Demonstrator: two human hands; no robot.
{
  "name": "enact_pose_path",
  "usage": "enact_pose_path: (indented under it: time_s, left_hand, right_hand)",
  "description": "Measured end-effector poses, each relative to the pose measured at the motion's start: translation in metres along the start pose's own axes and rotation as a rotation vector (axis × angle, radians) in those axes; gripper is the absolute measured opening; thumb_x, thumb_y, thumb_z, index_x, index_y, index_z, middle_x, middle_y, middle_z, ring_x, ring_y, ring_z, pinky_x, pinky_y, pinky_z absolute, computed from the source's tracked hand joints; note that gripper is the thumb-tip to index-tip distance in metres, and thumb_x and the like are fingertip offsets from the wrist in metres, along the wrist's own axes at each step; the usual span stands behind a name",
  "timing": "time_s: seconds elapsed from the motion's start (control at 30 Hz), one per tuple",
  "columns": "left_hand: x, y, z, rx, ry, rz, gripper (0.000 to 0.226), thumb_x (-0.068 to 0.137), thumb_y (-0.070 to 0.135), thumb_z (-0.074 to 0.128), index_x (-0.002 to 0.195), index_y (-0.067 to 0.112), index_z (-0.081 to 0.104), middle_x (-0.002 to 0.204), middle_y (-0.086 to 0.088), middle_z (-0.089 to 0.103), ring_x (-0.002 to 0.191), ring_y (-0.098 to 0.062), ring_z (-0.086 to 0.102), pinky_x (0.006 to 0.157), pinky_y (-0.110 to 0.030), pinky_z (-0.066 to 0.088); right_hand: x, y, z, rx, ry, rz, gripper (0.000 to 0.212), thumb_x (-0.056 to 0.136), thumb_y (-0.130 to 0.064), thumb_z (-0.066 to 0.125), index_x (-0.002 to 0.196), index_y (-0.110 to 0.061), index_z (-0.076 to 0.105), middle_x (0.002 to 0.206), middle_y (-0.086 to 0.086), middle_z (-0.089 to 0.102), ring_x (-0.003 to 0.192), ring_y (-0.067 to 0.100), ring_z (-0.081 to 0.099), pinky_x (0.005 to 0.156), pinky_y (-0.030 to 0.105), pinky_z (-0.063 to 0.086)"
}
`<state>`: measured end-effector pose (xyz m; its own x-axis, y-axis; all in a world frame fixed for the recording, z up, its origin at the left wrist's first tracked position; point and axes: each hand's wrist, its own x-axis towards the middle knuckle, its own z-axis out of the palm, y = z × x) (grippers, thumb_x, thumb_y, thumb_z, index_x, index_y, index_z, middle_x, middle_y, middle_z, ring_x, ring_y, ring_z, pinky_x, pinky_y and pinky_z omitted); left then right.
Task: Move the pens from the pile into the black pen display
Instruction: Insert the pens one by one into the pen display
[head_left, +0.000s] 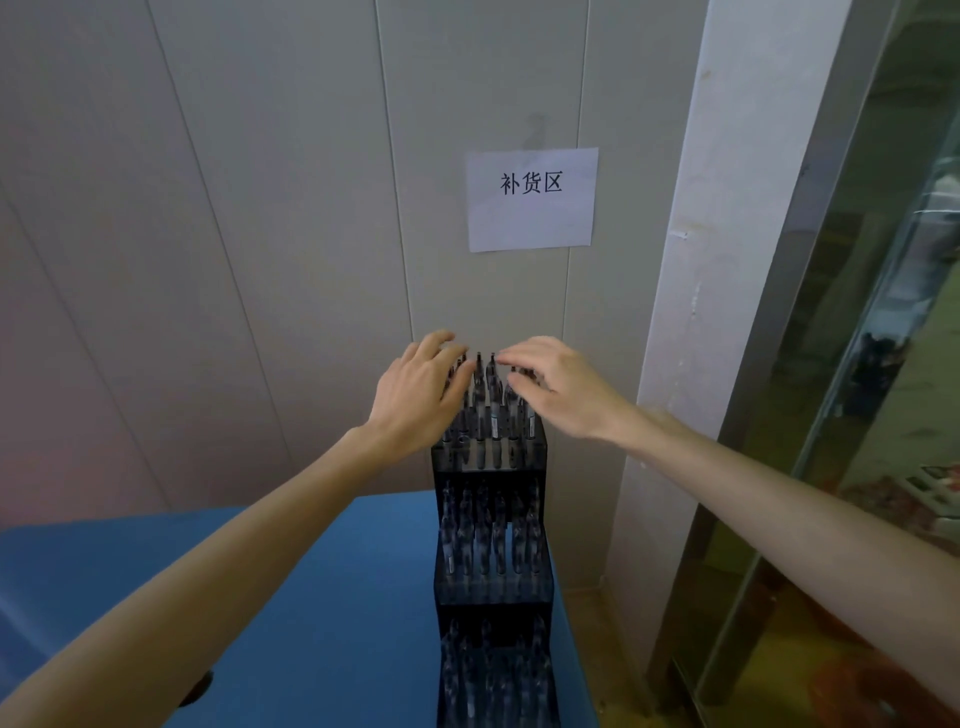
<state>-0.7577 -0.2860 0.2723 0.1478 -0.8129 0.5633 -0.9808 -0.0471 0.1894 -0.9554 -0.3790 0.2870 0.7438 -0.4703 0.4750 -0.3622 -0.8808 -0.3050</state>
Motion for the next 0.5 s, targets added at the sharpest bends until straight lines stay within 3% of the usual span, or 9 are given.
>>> enact_pose_path:
  time_s: [0.1,0.3,0.5]
  left_hand:
    - [-0.01,-0.003,0.006,0.027,-0.065,0.026,0.057,0.108,0.051,0.023,0.157,0.024,0.034,0.164,-0.001,0.031,0.148,-0.022,0.032,0.115,-0.045,0.036]
    - [-0.009,0.006,-0.001,0.123,-0.12,0.051,0.064,0.105,0.06,0.021,0.157,0.025,0.033,0.168,-0.001,0.02,0.15,-0.025,0.029,0.117,-0.045,0.032]
    - [-0.019,0.012,-0.01,0.174,-0.168,0.029,0.074,0.103,0.065,0.019,0.163,0.024,0.008,0.17,-0.005,0.012,0.154,-0.025,0.019,0.124,-0.044,0.02]
  right_hand:
    - [-0.012,0.001,0.013,-0.129,-0.004,-0.005,0.048,0.107,-0.039,0.045,0.151,-0.02,0.047,0.154,-0.006,0.048,0.148,0.014,0.03,0.121,0.041,0.022]
    - [-0.02,-0.004,0.022,-0.307,0.012,0.011,0.065,0.102,-0.036,0.054,0.159,-0.02,0.029,0.164,-0.004,0.031,0.153,0.018,0.019,0.124,0.041,0.015]
    - [-0.026,-0.015,0.01,-0.41,-0.116,0.072,0.082,0.103,-0.042,0.051,0.163,-0.018,0.001,0.171,0.004,0.002,0.157,0.024,0.001,0.125,0.045,0.006]
